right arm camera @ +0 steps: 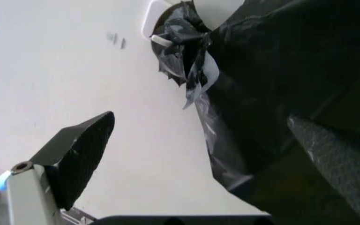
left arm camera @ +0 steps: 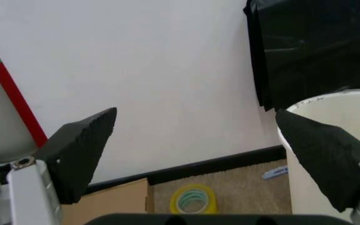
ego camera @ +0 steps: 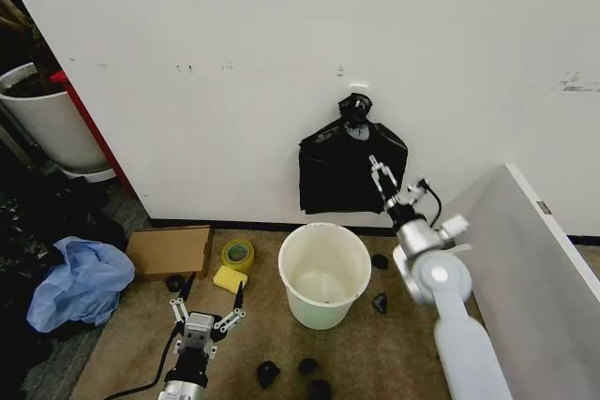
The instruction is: Place the garbage bag over the trash bin.
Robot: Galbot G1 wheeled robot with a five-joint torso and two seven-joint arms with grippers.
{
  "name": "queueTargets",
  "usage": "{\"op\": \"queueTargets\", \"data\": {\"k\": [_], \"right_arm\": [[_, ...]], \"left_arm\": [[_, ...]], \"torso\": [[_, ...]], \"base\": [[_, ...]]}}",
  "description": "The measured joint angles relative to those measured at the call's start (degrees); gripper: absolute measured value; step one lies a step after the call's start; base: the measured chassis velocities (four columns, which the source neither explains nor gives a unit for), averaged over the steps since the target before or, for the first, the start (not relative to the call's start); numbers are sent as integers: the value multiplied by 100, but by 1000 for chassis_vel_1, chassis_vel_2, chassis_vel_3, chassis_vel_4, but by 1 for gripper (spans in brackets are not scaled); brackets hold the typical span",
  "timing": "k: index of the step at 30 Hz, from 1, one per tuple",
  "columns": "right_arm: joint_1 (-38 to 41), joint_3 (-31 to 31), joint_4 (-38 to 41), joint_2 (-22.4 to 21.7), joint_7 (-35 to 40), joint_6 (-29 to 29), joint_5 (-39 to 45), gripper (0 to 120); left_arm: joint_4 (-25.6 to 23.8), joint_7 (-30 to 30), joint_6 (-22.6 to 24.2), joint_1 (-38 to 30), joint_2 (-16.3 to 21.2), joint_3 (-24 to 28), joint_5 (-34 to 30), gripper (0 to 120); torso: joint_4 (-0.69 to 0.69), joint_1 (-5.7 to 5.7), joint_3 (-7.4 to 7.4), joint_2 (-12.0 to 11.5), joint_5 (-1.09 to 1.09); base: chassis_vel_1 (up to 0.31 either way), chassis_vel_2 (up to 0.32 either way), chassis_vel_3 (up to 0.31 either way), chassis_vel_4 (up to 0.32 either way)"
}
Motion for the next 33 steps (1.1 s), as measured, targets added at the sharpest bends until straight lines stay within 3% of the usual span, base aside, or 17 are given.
{"op": "queueTargets", "data": {"k": [8,33], "right_arm": [[476,-87,-397,180,-16,-34,-29,95],[999,-139,-864,276,-54,136,-462,3]], "left_arm": [[-42,14,-33,87,-169,29,119,100],[-193,-14,-101,263,-281,115,389,100]], "torso": [[0,0,0,0,0],[0,-1,-1,0,1]], "base": [[0,0,0,0],[0,0,0,0]]}}
